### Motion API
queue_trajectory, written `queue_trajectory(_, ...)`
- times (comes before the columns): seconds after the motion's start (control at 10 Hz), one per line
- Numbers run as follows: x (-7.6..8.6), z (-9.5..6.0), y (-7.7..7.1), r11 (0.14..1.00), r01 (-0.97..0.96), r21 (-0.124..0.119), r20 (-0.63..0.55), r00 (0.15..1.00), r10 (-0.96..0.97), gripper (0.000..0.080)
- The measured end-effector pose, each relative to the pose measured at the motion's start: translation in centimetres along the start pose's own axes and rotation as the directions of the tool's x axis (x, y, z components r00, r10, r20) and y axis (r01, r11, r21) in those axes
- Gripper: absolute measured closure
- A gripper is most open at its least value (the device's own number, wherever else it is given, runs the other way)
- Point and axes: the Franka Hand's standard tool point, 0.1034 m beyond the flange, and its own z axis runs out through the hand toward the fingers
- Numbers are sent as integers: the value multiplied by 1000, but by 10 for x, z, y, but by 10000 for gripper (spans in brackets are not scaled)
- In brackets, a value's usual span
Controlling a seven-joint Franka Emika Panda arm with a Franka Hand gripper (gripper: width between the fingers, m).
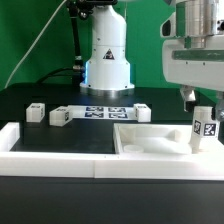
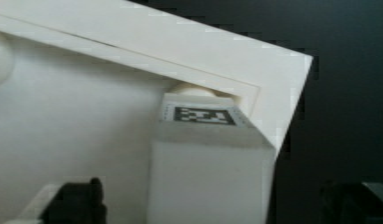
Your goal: Assemble one leg
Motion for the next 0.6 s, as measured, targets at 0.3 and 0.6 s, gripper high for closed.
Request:
queue_trajectory(0.3,-5,0,0,954,300,-14,0,954,-300,151)
queue_trajectory(0.6,-9,2,0,821,569,-35,-5,822,-570,151)
